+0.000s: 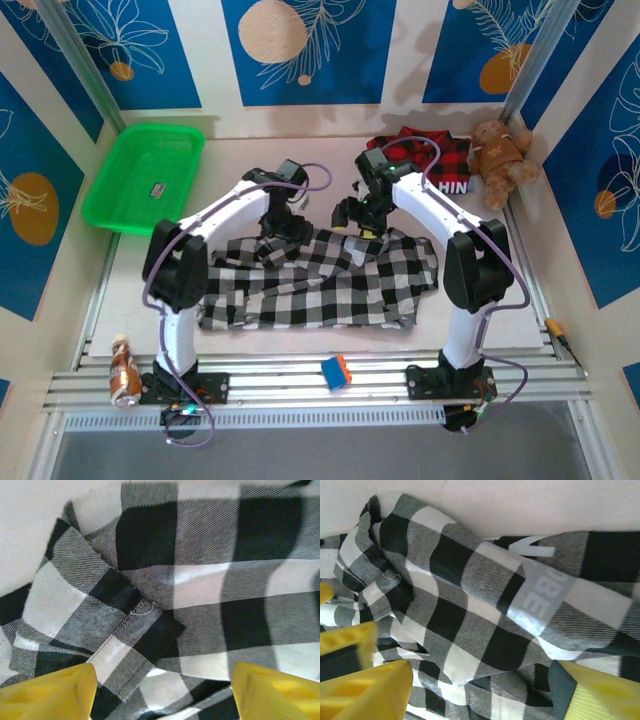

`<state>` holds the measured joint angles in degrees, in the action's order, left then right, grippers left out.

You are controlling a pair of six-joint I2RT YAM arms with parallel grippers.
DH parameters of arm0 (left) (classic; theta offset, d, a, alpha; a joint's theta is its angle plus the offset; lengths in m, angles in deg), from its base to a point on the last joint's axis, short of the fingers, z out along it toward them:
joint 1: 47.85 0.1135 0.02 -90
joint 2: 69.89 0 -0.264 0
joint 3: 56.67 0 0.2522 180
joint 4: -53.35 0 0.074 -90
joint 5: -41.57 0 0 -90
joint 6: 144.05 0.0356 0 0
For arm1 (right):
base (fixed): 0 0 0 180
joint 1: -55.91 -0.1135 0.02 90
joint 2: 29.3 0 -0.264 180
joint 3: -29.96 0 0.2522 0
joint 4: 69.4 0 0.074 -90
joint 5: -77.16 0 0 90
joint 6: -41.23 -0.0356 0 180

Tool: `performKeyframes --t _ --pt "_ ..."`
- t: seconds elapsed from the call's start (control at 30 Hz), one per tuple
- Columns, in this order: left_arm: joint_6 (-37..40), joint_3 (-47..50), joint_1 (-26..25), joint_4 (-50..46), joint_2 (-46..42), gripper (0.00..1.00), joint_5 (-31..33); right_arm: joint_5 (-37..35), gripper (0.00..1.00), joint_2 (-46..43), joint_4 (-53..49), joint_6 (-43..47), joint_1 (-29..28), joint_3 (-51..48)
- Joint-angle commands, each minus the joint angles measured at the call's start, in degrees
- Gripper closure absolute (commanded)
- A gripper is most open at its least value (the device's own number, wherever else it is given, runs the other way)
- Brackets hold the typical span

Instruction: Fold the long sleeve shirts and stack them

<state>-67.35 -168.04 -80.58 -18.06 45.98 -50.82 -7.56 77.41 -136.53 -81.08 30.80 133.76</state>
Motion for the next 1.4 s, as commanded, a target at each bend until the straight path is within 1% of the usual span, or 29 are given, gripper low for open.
performKeyframes --t 0.0,0.17,0.27,0.4,0.47,0.67,0.73,0.8,0.87,0.97,1.03,1.07,1.17,1.23,1.27,1.3,1.37 --pt "5.3 -3.6 -0.1 -6.9 4.5 0.30 4.6 4.9 0.29 0.5 4.0 -4.3 -1.9 0.0" --pt "8.3 -7.6 -1.0 -7.3 10.1 0.30 6.6 4.1 0.37 4.4 4.9 -7.0 -2.5 -1.1" --pt "9.7 -9.5 -1.6 -7.8 13.2 0.30 9.6 2.8 0.41 7.1 5.1 -7.8 -2.6 -1.1" --pt "11.8 -9.6 -1.3 -8.0 15.6 0.30 16.5 2.1 0.45 10.4 5.7 -8.2 -2.3 -1.1" --pt "11.7 -9.6 -0.1 -8.4 15.8 0.32 20.5 0.7 0.46 11.9 5.0 -8.2 -2.1 -0.8" --pt "5.8 -6.6 7.7 -6.3 8.9 0.34 25.6 -2.5 0.50 14.8 2.8 -8.2 -1.6 -0.6" --pt "5.2 -5.9 9.6 -5.4 6.6 0.34 26.8 -3.0 0.51 15.8 2.0 -7.8 -1.6 -0.5" --pt "4.7 -6.4 11.5 -5.7 4.9 0.32 28.8 -4.0 0.52 16.2 1.8 -7.6 -1.7 -0.8" --pt "4.8 -6.3 12.7 -4.9 2.7 0.30 29.2 -4.5 0.52 16.4 1.7 -7.5 -1.6 -1.0" --pt "3.9 -7.2 14.7 -5.7 1.0 0.28 31.6 -5.1 0.52 16.3 1.6 -7.1 -1.6 -1.2" --pt "2.7 -7.3 16.0 -5.9 -0.3 0.25 31.6 -5.3 0.52 15.9 1.5 -6.7 -1.6 -1.3" --pt "2.2 -7.3 16.6 -5.7 -1.0 0.23 30.2 -5.5 0.52 15.7 1.4 -6.6 -1.6 -1.2" --pt "2.0 -6.4 16.9 -3.8 -2.0 0.19 19.3 -5.8 0.52 15.2 1.6 -5.9 -1.5 -1.5" --pt "2.1 -5.4 16.9 -2.6 -1.2 0.19 14.5 -5.5 0.51 15.2 1.7 -5.4 -1.5 -1.3" --pt "2.0 -5.3 16.9 -2.5 -0.3 0.18 13.7 -5.5 0.51 15.2 1.7 -5.3 -1.4 -1.1" --pt "1.9 -5.4 16.9 -2.6 0.8 0.19 14.3 -5.5 0.51 15.1 1.7 -5.1 -1.5 -1.0" --pt "1.5 -6.2 17.1 -2.9 2.9 0.19 16.8 -5.4 0.51 15.0 1.6 -4.8 -1.5 -0.8"
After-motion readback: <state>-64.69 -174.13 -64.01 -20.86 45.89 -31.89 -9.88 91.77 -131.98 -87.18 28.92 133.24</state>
